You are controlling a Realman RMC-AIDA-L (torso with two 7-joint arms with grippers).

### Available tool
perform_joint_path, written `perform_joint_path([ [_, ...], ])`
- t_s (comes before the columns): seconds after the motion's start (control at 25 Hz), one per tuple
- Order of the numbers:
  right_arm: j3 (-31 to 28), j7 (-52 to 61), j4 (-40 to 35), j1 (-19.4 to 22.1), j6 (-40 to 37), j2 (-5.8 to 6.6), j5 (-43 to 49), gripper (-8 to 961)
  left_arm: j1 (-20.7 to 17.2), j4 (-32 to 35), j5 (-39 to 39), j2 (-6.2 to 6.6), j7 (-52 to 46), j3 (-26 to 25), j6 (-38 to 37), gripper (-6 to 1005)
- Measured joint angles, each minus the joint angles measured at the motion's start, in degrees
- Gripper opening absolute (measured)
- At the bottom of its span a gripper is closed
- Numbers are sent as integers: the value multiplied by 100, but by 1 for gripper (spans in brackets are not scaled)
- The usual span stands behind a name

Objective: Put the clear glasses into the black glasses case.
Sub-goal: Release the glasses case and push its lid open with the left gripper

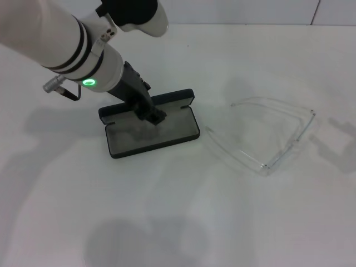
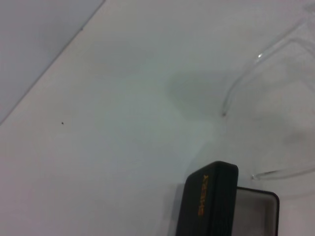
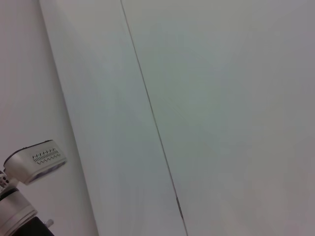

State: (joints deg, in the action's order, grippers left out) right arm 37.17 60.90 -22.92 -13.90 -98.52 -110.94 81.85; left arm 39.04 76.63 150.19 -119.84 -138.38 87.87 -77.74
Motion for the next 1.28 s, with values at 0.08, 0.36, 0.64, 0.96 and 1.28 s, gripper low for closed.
perform_joint_path([
  [0.08,0,-35,-2,-1,4,0,-4,675,10,-56,4,-1,-2,33,6,695],
  [0.36,0,-71,-2,-9,48,-5,0,675,183,-399,192,-1,7,186,249,687],
  [0.64,0,-131,-2,29,72,-30,-5,676,300,-631,412,-7,3,409,407,655],
  [0.96,0,-252,59,64,136,-41,-11,675,288,-664,423,-5,3,422,438,584],
  [1.28,-218,-551,260,100,161,-23,-15,675,225,-655,397,-3,1,388,493,315],
])
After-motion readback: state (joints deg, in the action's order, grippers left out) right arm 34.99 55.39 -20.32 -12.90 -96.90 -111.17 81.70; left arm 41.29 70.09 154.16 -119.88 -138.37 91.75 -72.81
